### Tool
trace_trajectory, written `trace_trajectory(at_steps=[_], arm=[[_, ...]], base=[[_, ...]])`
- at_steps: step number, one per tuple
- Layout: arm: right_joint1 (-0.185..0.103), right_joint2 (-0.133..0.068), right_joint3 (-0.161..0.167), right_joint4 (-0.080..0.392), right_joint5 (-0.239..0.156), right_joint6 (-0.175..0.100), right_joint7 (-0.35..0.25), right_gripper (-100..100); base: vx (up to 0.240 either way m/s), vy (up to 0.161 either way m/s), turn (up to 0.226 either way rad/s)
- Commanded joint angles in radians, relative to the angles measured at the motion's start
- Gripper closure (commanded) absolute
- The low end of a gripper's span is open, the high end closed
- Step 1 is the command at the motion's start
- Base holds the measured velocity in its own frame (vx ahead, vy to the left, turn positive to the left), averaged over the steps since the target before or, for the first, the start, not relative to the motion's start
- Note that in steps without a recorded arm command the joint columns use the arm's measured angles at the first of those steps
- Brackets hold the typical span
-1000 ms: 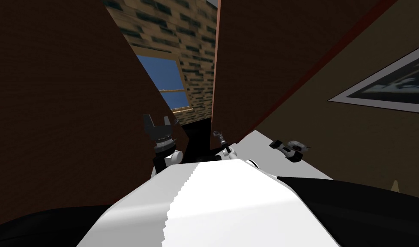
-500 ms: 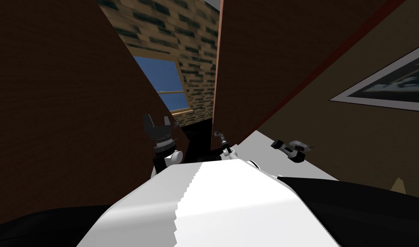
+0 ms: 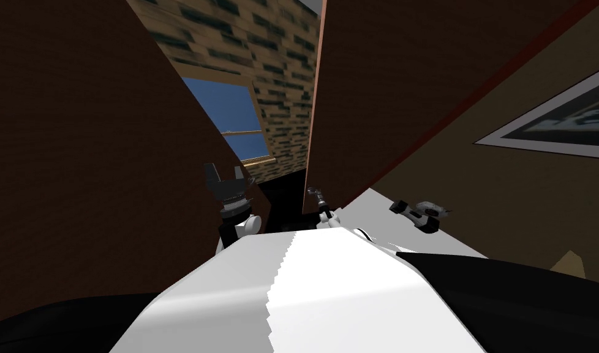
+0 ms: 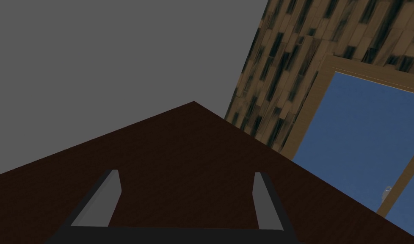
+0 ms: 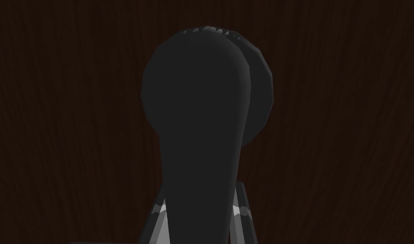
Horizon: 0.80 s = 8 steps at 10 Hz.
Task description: Push the door open
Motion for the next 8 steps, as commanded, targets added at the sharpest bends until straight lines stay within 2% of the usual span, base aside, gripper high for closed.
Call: trace_trajectory(at_steps=[1,3,4,8], arm=[[0.002,-0.006,-0.019,-0.012,-0.012,0.004,0.011,100],[0.002,-0.006,-0.019,-0.012,-0.012,0.004,0.011,100],[0.003,-0.004,-0.037,-0.011,-0.023,0.006,0.021,100],[0.004,0.004,-0.071,-0.010,-0.046,0.010,0.042,100]], base=[[0.141,0.105,-0.065],[0.059,0.049,-0.018],[0.108,0.066,-0.049],[0.157,0.121,-0.062]])
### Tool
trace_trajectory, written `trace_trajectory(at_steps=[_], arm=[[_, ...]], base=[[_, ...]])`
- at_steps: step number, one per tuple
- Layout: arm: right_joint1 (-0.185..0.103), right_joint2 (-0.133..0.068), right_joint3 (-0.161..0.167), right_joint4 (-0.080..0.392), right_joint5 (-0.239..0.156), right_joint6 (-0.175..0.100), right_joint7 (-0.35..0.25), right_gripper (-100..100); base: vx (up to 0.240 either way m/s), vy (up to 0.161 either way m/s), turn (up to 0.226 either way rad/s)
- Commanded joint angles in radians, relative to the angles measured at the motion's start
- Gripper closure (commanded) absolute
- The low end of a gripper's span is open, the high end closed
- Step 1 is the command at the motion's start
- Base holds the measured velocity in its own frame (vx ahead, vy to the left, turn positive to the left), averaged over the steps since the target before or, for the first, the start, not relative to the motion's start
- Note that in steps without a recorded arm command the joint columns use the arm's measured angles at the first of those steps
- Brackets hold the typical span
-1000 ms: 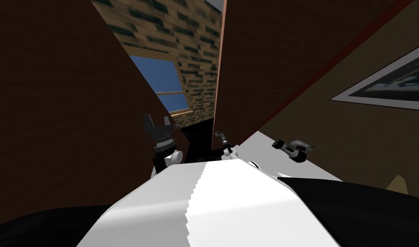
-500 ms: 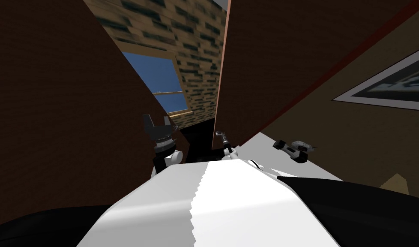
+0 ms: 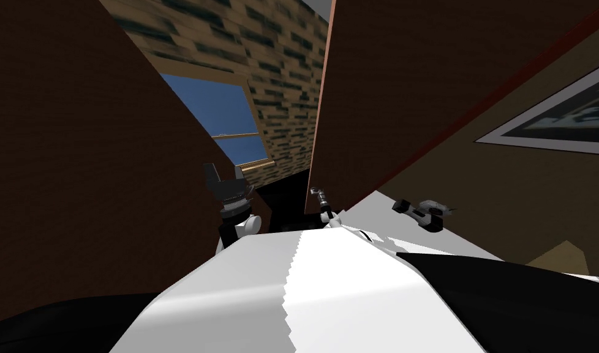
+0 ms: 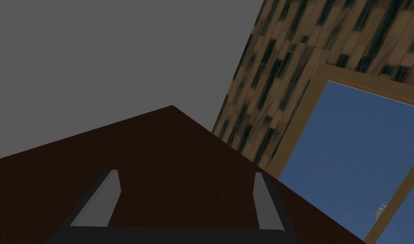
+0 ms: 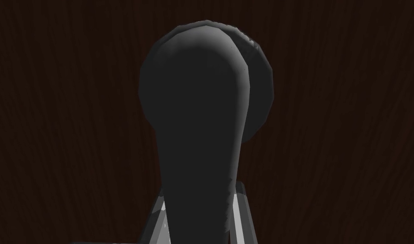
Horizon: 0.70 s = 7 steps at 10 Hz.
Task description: Push the door open
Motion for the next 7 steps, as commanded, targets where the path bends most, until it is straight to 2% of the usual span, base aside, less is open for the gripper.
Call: trace_trajectory(at_steps=[1,3,4,5,7], arm=[[-0.007,0.005,-0.013,0.000,-0.009,-0.005,0.008,100],[-0.006,0.011,-0.030,0.001,-0.021,-0.004,0.019,100],[0.000,0.001,-0.031,-0.004,-0.020,-0.001,0.015,100],[-0.001,-0.006,-0.046,-0.008,-0.028,0.000,0.030,100],[-0.001,-0.010,-0.061,-0.009,-0.036,-0.001,0.046,100]], base=[[0.167,0.125,-0.053],[0.166,0.097,-0.055],[0.079,0.019,-0.029],[0.160,-0.007,-0.083],[0.214,0.051,-0.073]])
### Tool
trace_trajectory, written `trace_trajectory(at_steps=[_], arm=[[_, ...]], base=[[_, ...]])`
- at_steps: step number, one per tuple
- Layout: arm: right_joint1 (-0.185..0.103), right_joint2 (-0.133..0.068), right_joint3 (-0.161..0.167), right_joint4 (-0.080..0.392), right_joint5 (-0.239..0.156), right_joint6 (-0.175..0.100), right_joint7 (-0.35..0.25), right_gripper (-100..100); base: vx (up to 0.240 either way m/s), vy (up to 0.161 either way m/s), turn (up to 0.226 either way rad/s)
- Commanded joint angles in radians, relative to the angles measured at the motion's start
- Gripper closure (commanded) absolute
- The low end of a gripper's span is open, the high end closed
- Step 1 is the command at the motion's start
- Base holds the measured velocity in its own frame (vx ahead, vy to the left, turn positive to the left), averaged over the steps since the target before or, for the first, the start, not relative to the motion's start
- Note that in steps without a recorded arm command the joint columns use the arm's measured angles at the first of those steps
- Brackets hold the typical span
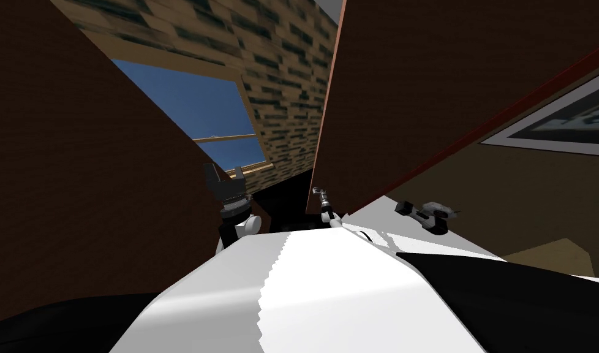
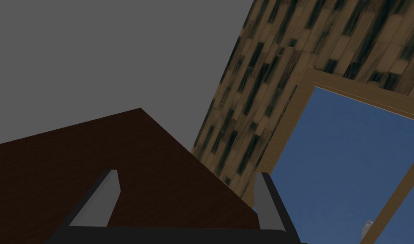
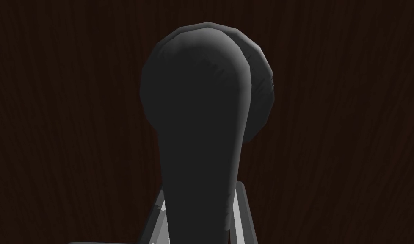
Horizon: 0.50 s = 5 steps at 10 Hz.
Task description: Push the door open
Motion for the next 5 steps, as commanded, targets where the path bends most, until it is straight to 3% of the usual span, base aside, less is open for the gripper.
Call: trace_trajectory(at_steps=[1,3,5], arm=[[-0.002,-0.013,-0.021,-0.020,-0.011,0.000,0.018,100],[-0.002,-0.013,-0.021,-0.020,-0.011,0.000,0.018,100],[-0.003,-0.013,-0.045,-0.023,-0.024,0.000,0.044,100]], base=[[0.263,0.047,-0.099],[0.109,0.007,0.000],[0.171,0.011,-0.115]])
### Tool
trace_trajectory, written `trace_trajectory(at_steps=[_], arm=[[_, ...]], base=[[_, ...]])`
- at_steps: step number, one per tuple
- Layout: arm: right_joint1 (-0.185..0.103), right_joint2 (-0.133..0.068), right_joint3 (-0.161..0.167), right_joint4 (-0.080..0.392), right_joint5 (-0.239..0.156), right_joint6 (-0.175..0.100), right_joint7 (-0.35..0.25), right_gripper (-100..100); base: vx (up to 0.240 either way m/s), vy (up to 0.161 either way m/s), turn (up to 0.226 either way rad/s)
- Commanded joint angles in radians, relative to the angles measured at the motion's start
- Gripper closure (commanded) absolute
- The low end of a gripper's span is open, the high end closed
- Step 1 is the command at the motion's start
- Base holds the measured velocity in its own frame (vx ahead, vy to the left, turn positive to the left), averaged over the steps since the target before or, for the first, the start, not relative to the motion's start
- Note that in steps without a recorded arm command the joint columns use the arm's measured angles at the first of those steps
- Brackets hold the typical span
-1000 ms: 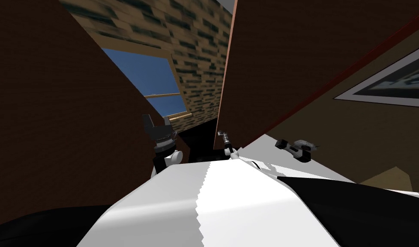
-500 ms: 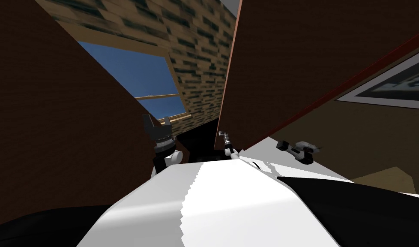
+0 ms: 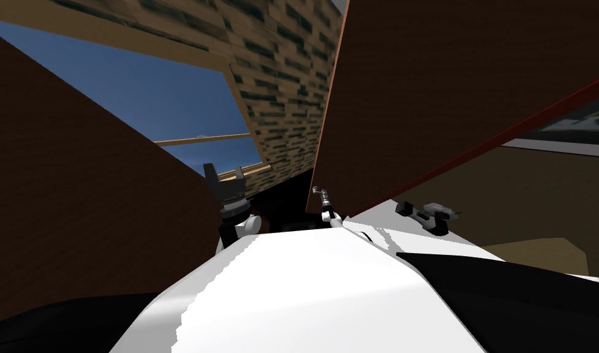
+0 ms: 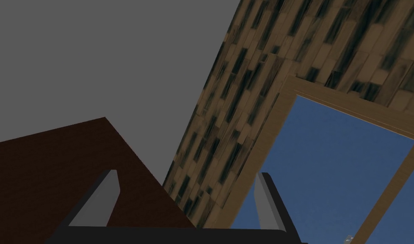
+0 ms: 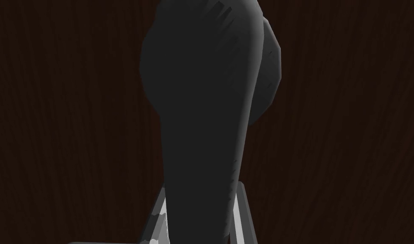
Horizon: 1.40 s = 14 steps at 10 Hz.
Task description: Push the door open
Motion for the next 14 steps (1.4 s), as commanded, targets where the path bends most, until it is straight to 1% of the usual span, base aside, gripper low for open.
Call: trace_trajectory(at_steps=[1,5,6,7,9,11,12,14], arm=[[-0.005,-0.012,-0.024,-0.005,-0.012,-0.005,0.018,100],[-0.007,-0.001,-0.061,-0.010,-0.032,-0.005,0.059,100],[-0.007,-0.001,-0.061,-0.010,-0.032,-0.005,0.059,100],[-0.007,0.009,-0.080,-0.012,-0.042,-0.005,0.079,100],[-0.008,0.022,-0.098,-0.015,-0.052,-0.006,0.099,100],[-0.009,0.042,-0.120,-0.017,-0.064,-0.006,0.123,100],[-0.009,0.056,-0.131,-0.019,-0.071,-0.006,0.136,100],[-0.009,0.076,-0.145,-0.021,-0.078,-0.006,0.151,100]], base=[[0.196,0.026,-0.085],[0.201,0.039,-0.098],[0.153,0.030,-0.024],[0.173,0.041,-0.109],[0.238,0.076,-0.140],[0.216,0.069,-0.129],[0.203,0.060,-0.110],[0.223,0.047,-0.102]])
